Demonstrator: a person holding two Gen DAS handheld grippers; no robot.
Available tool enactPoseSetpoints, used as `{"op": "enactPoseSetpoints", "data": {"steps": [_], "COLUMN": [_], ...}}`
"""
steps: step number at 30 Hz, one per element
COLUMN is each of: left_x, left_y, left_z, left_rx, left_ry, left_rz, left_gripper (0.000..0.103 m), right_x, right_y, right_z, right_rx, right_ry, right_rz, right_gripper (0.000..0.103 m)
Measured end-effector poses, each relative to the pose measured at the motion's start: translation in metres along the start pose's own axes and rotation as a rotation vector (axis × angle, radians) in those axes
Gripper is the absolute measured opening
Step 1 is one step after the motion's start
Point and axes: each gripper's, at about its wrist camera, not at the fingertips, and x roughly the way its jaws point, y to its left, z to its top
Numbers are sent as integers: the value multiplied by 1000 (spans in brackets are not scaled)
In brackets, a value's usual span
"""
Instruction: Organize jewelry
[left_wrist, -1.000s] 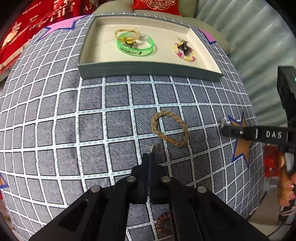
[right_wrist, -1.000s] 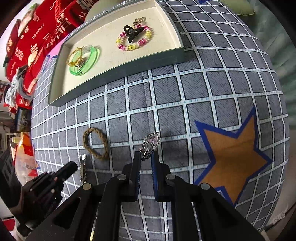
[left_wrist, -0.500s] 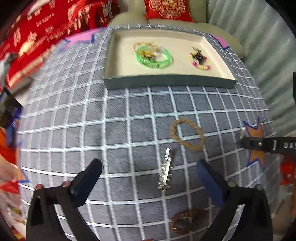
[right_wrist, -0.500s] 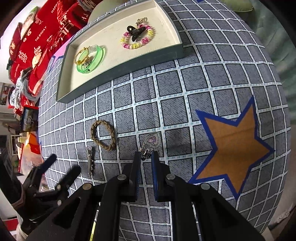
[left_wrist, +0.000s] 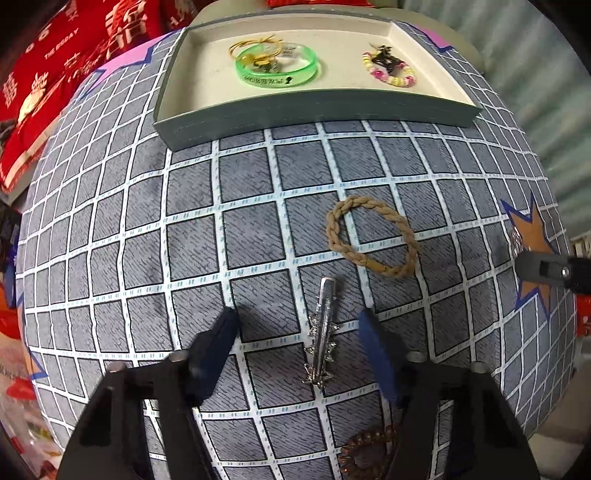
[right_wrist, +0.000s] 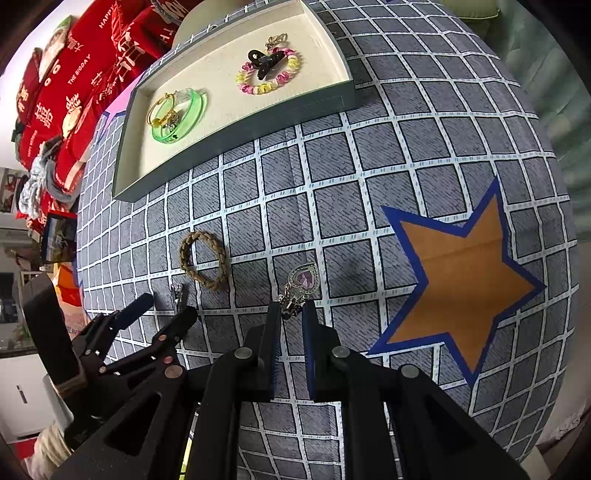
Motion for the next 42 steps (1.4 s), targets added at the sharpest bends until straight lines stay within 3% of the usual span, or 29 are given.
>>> {"op": "enactPoseSetpoints", "data": {"steps": [2,13,20,29,42], "left_x": [-1,-22,-69,-108,-116], "left_y": [-2,26,38,29,28], "left_z": [0,3,12,54,114], "left_rx": [23,-95,-103,-101,-119], "left_ry": [-22,-68,-143,-228,-282], "left_rz": [-4,-135,-152,-162,-135], "left_gripper": [27,27,27,27,27], "right_x": [-1,-14,-28,-45,-53], "right_y": [1,5,11,16,26], "right_z": [0,10,27,57,113], "right_rx": [-1,-16,-37,-64,-130], "right_ry": [-5,-36,-69,-113,-151], "right_rz": [2,27,42,57,49], "right_gripper": [12,12,12,12,12]}}
